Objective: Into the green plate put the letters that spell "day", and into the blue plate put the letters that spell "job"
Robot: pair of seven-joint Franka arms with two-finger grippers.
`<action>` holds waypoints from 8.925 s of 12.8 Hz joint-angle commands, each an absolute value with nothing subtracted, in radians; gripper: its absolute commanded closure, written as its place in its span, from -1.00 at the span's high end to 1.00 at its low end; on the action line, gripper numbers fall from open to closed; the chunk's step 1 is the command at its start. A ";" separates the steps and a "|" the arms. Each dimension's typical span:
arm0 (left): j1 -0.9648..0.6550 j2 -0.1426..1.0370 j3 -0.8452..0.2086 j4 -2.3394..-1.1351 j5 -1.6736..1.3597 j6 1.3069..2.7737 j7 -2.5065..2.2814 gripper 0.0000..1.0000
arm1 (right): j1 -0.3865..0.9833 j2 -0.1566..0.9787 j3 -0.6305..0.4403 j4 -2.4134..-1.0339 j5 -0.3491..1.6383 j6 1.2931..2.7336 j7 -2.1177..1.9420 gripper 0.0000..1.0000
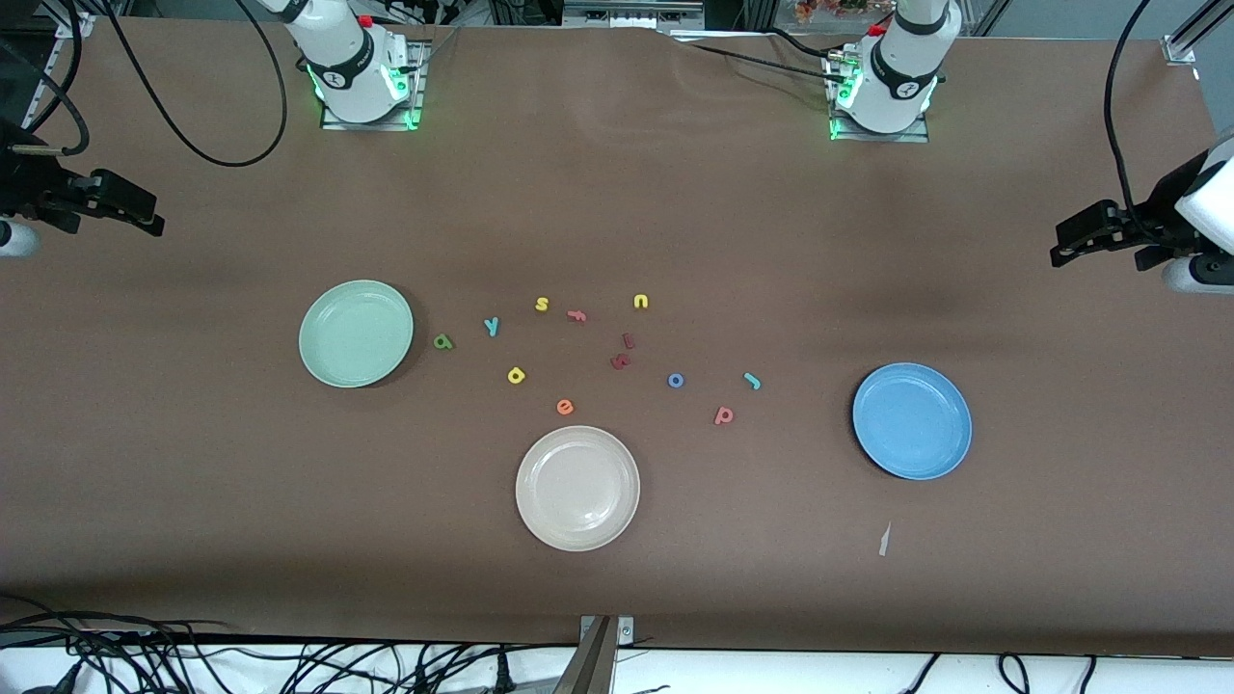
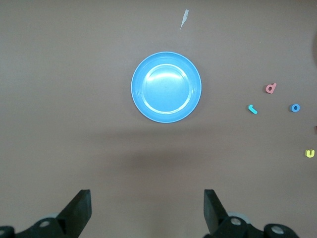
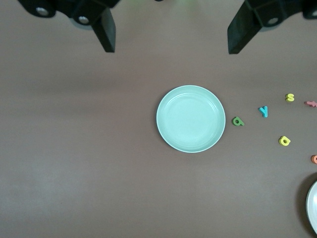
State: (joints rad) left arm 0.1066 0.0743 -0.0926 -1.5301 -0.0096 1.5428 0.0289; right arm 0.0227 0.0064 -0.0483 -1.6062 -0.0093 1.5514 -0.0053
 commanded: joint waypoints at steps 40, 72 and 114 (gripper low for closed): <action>0.107 0.067 -0.092 -1.546 -0.026 1.519 0.061 1.00 | 0.023 0.012 -0.048 -1.588 0.000 1.546 -0.005 1.00; 0.104 0.234 -0.087 -1.496 -0.031 1.537 0.046 1.00 | 0.067 0.040 -0.041 -1.647 0.008 1.675 0.063 1.00; -0.347 0.687 -0.089 -1.701 0.054 2.276 -0.985 -1.00 | 0.566 0.631 -0.072 -1.637 0.023 2.237 0.491 -1.00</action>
